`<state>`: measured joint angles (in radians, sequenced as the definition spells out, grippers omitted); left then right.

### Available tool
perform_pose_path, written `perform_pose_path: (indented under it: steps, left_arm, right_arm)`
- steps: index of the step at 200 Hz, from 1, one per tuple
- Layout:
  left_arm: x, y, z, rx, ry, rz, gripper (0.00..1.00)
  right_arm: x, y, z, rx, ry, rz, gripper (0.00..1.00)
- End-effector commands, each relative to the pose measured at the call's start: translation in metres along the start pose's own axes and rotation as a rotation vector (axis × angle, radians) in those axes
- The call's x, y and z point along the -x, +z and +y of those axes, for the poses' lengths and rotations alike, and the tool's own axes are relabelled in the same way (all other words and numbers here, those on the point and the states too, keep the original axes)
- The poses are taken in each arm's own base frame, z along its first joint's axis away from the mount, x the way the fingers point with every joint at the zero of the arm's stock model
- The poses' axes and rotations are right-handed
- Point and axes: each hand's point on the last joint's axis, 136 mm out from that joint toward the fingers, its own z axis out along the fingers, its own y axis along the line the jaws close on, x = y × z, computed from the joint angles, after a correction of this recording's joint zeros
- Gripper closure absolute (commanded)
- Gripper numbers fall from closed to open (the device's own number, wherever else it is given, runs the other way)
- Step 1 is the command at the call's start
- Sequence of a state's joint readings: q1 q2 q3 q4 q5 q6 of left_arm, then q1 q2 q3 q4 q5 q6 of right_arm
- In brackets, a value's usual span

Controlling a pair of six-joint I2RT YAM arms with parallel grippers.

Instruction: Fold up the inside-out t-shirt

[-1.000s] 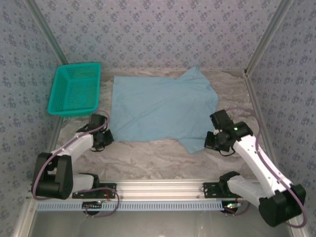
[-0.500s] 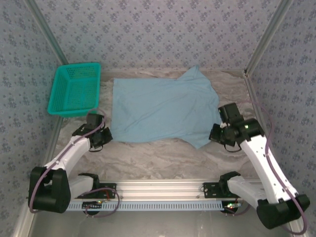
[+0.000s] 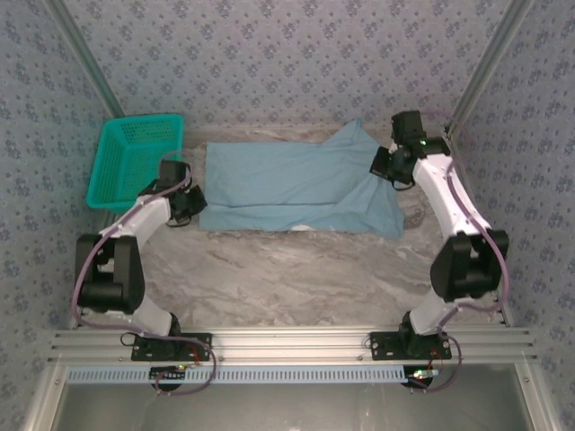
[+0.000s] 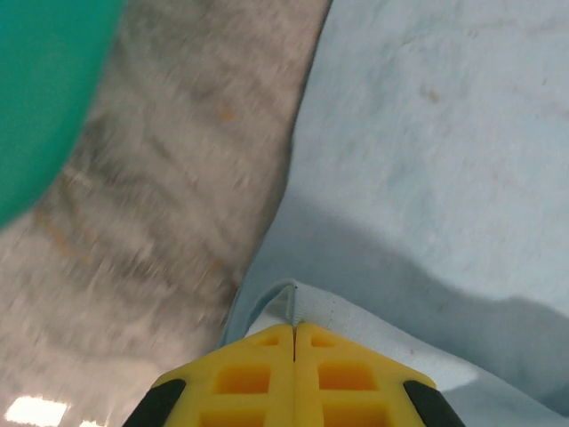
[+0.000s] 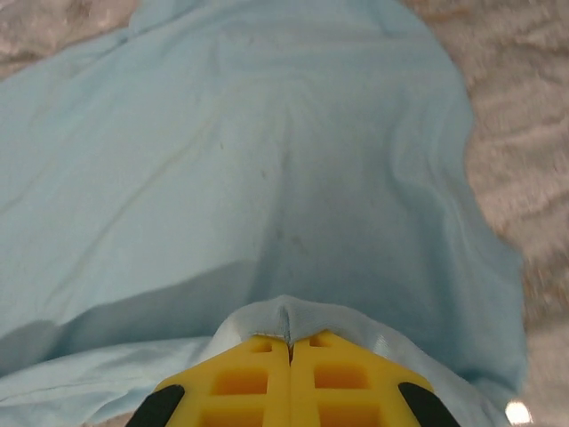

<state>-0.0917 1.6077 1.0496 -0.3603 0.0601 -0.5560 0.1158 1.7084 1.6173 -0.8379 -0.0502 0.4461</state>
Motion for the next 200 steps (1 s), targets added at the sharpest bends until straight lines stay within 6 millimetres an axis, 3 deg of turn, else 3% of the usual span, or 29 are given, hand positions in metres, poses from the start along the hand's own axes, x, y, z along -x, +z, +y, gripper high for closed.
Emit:
perform_pose_path:
  steps: [1,32,63,99,144,200]
  left_arm:
    - [0.025,0.011,-0.013,-0.018,0.028,-0.021,1.00]
    - [0.036,0.028,-0.013,0.007,0.033,-0.008,1.00]
    - [0.041,0.034,-0.017,0.000,0.033,-0.004,1.00]
    - [0.045,0.033,-0.019,-0.005,0.035,-0.009,1.00]
    - [0.047,0.029,-0.014,0.000,0.033,-0.018,1.00]
    - [0.049,0.039,-0.011,0.008,0.029,-0.009,1.00]
  right_arm:
    - [0.030,0.024,0.008,0.014,-0.030,-0.029,1.00]
    - [0.045,0.070,0.011,0.009,-0.023,0.005,1.00]
    - [0.055,0.096,0.015,0.008,-0.029,0.015,1.00]
    - [0.067,0.107,0.022,0.026,-0.028,-0.006,1.00]
    - [0.079,0.106,0.031,0.042,-0.042,-0.029,1.00]
    - [0.079,0.125,0.030,0.031,-0.050,-0.003,0.99]
